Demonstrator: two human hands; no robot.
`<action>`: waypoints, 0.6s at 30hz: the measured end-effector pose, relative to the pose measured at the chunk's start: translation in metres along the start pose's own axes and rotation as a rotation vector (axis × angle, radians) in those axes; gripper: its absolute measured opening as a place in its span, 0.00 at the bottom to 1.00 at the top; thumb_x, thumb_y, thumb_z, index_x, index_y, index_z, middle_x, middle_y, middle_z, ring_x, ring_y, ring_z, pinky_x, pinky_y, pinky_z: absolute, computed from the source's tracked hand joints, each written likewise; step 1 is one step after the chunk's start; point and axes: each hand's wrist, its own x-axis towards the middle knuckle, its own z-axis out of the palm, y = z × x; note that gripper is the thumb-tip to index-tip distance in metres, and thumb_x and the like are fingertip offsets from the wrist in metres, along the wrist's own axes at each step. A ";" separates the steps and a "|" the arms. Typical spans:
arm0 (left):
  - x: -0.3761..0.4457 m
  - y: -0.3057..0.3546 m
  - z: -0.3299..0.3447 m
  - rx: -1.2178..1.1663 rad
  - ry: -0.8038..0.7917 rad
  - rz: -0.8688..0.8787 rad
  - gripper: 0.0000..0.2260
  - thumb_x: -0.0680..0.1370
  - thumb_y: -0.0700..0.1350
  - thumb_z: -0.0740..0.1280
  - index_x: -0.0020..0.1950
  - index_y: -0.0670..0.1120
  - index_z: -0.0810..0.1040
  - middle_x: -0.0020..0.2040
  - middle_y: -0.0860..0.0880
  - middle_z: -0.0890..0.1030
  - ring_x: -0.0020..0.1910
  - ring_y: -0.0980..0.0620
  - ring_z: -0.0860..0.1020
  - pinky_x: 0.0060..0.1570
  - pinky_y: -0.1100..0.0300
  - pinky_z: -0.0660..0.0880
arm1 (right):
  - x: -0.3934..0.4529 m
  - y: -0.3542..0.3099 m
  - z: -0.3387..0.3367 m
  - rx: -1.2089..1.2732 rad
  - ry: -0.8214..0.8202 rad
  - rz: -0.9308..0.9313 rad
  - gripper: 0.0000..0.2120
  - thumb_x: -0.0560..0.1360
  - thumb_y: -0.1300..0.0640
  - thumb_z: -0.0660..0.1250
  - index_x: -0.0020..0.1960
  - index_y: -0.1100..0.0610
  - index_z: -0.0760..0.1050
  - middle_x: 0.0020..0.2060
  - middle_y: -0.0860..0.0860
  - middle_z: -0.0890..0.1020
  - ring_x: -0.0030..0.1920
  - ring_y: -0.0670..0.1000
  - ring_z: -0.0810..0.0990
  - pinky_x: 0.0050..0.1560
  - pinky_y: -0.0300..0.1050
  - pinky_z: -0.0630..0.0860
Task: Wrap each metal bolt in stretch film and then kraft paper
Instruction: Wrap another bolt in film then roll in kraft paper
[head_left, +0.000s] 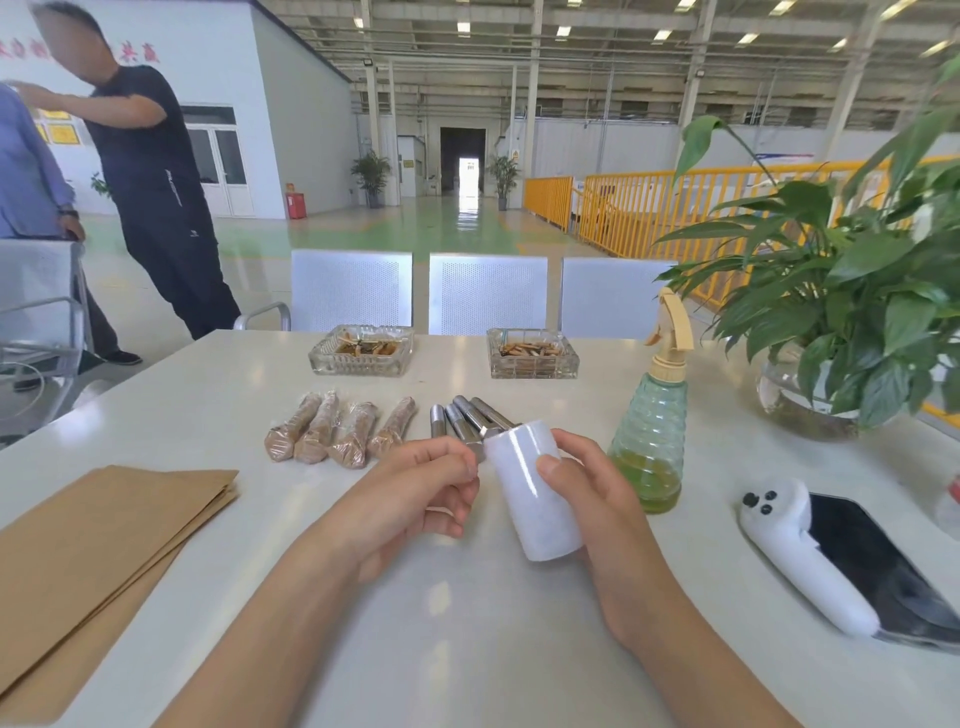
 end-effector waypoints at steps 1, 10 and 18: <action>0.000 0.000 -0.001 -0.003 0.007 0.005 0.02 0.73 0.43 0.69 0.42 0.46 0.79 0.39 0.44 0.77 0.32 0.50 0.74 0.33 0.58 0.76 | 0.002 -0.001 -0.002 0.050 0.012 0.030 0.18 0.72 0.45 0.72 0.61 0.45 0.81 0.53 0.52 0.87 0.51 0.53 0.86 0.49 0.48 0.79; -0.002 -0.005 0.018 0.228 -0.051 0.100 0.16 0.67 0.55 0.79 0.44 0.47 0.81 0.39 0.46 0.81 0.33 0.48 0.80 0.32 0.56 0.77 | 0.008 0.002 -0.007 0.166 0.116 0.021 0.22 0.70 0.47 0.74 0.63 0.45 0.78 0.55 0.55 0.86 0.52 0.53 0.86 0.53 0.55 0.80; 0.003 -0.014 0.026 0.415 0.042 0.220 0.07 0.71 0.48 0.79 0.44 0.51 0.83 0.41 0.48 0.85 0.31 0.49 0.81 0.35 0.55 0.77 | 0.010 0.009 -0.009 0.140 0.154 -0.041 0.21 0.69 0.47 0.76 0.60 0.44 0.76 0.51 0.51 0.85 0.55 0.55 0.86 0.54 0.56 0.81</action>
